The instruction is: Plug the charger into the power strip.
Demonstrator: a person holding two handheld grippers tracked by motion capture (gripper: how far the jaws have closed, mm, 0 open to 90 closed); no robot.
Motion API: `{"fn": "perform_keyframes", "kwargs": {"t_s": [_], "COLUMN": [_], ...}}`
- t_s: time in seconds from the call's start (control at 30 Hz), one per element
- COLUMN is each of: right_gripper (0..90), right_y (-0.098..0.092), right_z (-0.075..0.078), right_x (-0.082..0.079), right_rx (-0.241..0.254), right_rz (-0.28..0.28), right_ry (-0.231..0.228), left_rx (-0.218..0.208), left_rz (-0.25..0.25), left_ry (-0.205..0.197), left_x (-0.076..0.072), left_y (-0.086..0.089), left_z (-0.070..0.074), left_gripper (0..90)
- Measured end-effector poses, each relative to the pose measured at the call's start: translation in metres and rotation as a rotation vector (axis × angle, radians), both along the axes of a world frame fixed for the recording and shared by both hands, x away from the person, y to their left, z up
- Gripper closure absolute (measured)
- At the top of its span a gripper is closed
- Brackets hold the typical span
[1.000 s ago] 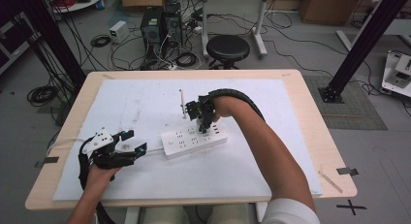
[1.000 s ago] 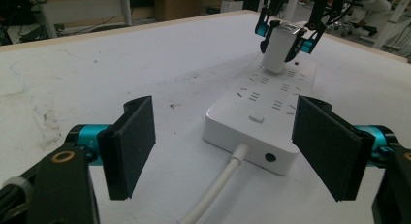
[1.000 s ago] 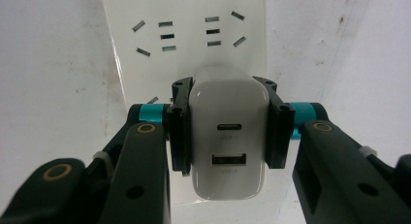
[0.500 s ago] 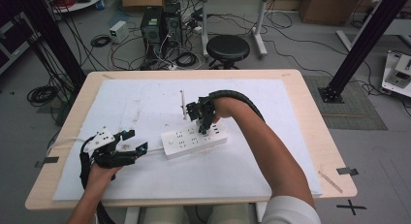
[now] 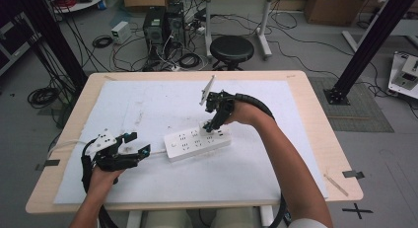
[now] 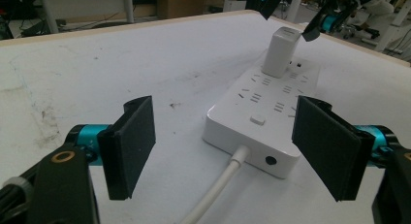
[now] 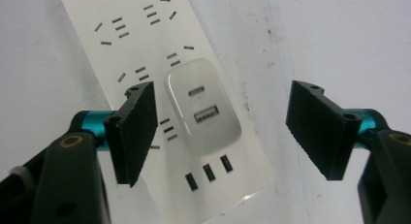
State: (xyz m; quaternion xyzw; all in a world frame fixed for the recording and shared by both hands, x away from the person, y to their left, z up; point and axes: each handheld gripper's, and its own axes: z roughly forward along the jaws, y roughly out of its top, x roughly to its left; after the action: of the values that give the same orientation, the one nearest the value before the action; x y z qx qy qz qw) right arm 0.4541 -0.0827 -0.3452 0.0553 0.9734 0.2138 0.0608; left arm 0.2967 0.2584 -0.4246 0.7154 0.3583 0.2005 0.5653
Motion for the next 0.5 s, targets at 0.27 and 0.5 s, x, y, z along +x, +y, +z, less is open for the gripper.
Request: {"fn": "perform_keyframes", "kwargs": {"t_s": [0.27, 0.5], "right_gripper": [21.6, 21.6], "right_y": [-0.028, -0.065], "right_z": [0.006, 0.012], "right_x": [-0.012, -0.03], "right_rx": [0.092, 0.151], "right_rz": [-0.107, -0.214], "right_ry": [-0.016, -0.051], "left_rx": [-0.011, -0.02], "left_rz": [-0.001, -0.001], "left_ry": [-0.002, -0.004], "left_x": [-0.002, -0.003], "left_y": [-0.001, 0.002], "left_z": [0.001, 0.002], "left_gripper": [23.7, 23.7]}}
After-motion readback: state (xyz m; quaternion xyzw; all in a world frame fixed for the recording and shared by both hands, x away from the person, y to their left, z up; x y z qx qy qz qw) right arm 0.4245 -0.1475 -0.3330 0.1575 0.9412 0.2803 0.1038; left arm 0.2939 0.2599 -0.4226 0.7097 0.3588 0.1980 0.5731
